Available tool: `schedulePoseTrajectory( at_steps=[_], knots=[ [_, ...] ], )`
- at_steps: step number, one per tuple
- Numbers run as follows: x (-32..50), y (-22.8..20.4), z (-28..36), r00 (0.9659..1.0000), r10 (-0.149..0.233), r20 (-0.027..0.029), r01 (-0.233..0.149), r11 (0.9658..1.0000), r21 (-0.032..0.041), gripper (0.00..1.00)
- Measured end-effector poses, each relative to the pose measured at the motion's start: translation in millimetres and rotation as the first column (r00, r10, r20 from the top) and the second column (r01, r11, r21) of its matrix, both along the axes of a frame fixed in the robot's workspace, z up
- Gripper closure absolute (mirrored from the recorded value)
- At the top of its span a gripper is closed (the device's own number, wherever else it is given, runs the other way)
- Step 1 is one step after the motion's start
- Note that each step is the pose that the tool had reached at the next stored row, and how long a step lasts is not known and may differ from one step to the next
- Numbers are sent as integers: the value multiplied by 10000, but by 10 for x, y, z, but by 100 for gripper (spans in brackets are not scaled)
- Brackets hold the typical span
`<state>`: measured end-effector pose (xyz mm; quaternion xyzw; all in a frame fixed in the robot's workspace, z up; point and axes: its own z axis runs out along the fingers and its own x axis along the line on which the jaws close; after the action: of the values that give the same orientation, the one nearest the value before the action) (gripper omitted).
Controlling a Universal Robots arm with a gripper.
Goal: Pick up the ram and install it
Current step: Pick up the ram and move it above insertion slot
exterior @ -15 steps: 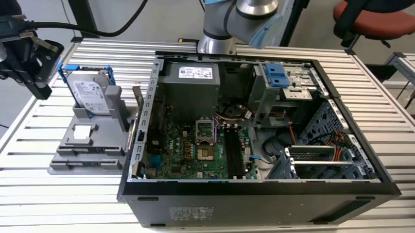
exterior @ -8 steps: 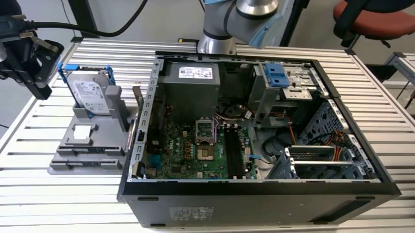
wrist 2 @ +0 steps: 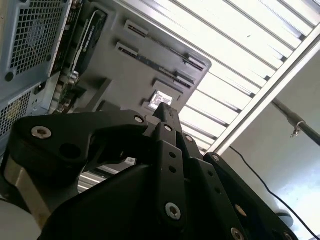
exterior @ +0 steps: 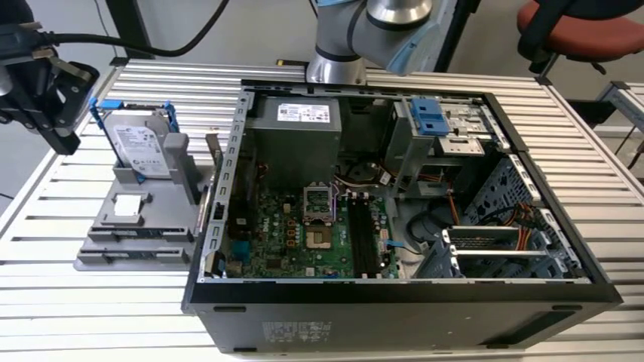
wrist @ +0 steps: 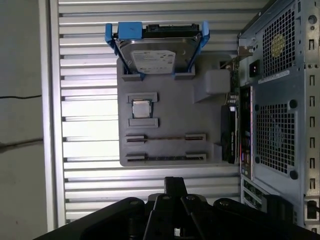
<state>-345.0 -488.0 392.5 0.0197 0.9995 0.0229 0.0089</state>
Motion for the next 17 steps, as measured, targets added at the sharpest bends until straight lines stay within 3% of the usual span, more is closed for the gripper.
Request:
schedulePoseTrajectory(
  at_steps=[4, 8, 12, 17],
  knots=[
    [0, 0, 0, 9992, 392, 0, -392, 9992, -5, 100],
    [0, 0, 0, 9951, 988, 0, -988, 9951, -13, 100],
    [0, 0, 1, 9860, 1667, -3, -1667, 9860, -28, 100],
    [0, 0, 1, 9688, 2477, -5, -2477, 9688, -41, 100]
  ],
)
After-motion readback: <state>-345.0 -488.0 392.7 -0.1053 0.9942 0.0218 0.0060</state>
